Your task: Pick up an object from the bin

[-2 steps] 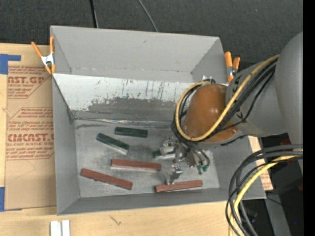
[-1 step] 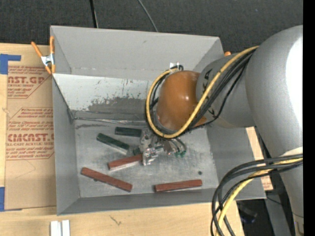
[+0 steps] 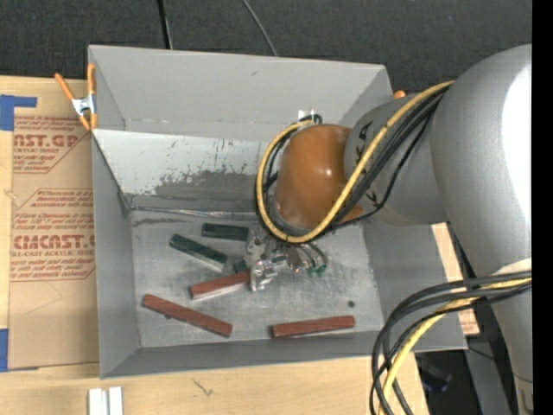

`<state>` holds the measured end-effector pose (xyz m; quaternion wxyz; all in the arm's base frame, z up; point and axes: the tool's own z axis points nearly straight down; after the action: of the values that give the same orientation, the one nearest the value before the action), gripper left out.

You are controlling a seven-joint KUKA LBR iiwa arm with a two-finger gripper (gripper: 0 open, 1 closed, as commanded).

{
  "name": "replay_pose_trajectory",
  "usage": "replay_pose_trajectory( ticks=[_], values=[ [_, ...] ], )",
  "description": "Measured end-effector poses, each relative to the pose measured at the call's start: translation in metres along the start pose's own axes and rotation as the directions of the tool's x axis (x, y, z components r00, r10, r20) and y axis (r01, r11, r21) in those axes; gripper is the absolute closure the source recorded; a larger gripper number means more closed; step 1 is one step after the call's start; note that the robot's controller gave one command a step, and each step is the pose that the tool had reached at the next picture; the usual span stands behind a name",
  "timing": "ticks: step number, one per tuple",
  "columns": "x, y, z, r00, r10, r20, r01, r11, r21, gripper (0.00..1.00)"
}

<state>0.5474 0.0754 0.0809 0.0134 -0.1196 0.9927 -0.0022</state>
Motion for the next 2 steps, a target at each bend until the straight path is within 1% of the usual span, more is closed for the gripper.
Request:
replay_pose_trajectory(
  ticks=[1,2],
  values=[
    [0.0168,0.0210,-0.1735,0.999,-0.051,-0.015,0.050,0.999,-0.008,1.00],
    [0.0182,0.0211,-0.1696,0.998,-0.051,-0.023,0.050,0.999,-0.009,1.00]
  ],
)
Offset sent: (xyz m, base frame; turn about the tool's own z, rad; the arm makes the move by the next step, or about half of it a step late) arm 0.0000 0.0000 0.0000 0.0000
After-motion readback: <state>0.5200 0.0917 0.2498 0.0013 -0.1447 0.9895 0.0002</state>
